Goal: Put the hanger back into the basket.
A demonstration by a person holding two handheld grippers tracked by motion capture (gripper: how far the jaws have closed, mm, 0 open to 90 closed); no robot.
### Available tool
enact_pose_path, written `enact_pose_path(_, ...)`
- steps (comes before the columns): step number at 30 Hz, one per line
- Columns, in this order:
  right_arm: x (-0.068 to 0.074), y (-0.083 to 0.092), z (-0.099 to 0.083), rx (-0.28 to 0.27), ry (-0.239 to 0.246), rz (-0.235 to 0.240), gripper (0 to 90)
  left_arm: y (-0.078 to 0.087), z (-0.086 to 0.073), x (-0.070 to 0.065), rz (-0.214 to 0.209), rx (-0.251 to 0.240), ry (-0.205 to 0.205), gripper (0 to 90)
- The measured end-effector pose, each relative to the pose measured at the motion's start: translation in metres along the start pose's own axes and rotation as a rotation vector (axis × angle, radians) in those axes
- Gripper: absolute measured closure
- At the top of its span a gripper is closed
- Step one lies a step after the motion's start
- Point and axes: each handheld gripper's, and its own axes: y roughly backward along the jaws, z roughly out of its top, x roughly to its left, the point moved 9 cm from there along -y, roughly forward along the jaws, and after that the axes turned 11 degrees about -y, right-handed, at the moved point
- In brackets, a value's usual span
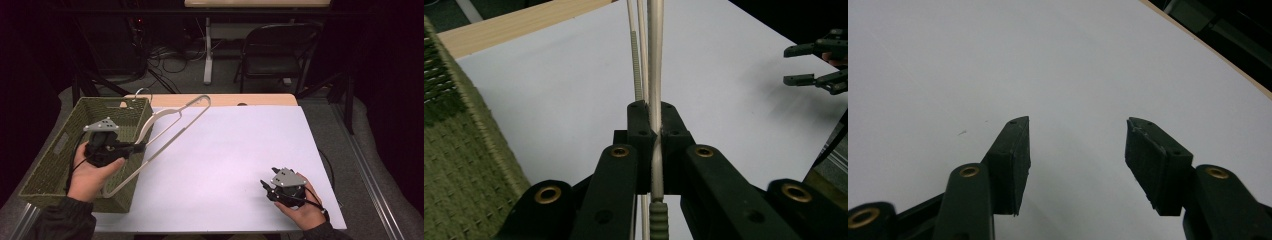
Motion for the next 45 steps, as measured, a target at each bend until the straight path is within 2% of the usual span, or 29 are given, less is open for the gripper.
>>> enact_pose_path(3, -0.001, 0.001, -0.001, 0.012, 0.001, -0.007, 43.5, 0.011, -0.002, 0.011, 0.001, -0.003, 0.006, 87.2)
enact_pose_path(5, -0.002, 0.000, 0.000, 0.000, -0.002, -0.003, 43.5, 0.020, -0.004, 0.021, -0.011, -0.014, 0.034, 87.2)
enact_pose_path(9, -0.002, -0.001, -0.001, 0.001, -0.004, -0.006, 43.5, 0.039, -0.009, 0.043, -0.022, -0.023, 0.063, 87.2)
enact_pose_path(12, -0.003, -0.002, -0.003, 0.009, -0.004, -0.005, 43.5, 0.051, -0.014, 0.059, -0.015, -0.031, 0.086, 87.2)
enact_pose_path(19, -0.003, -0.004, -0.003, 0.009, -0.004, -0.010, 43.6, 0.071, -0.030, 0.092, 0.012, -0.024, 0.107, 87.2)
enact_pose_path(23, -0.003, -0.004, -0.004, 0.012, -0.001, -0.016, 43.5, 0.078, -0.039, 0.105, 0.034, -0.017, 0.120, 87.2)
enact_pose_path(24, -0.003, -0.003, -0.005, 0.029, 0.002, -0.016, 43.5, 0.079, -0.040, 0.107, 0.035, -0.019, 0.124, 87.2)
enact_pose_path(29, -0.003, -0.004, -0.003, 0.008, -0.003, -0.016, 43.4, 0.085, -0.050, 0.121, 0.039, -0.017, 0.140, 87.2)
enact_pose_path(38, -0.005, -0.004, -0.004, 0.012, -0.008, -0.020, 43.3, 0.095, -0.071, 0.143, 0.061, -0.011, 0.156, 87.2)
enact_pose_path(42, -0.005, -0.005, -0.004, 0.011, -0.009, -0.022, 43.3, 0.103, -0.080, 0.150, 0.054, -0.019, 0.129, 87.2)
enact_pose_path(43, -0.005, -0.005, -0.004, 0.012, -0.008, -0.021, 43.3, 0.104, -0.082, 0.152, 0.059, -0.019, 0.110, 87.2)
enact_pose_path(45, -0.004, -0.005, -0.005, 0.013, -0.008, -0.021, 43.3, 0.106, -0.086, 0.155, 0.060, -0.014, 0.120, 87.2)
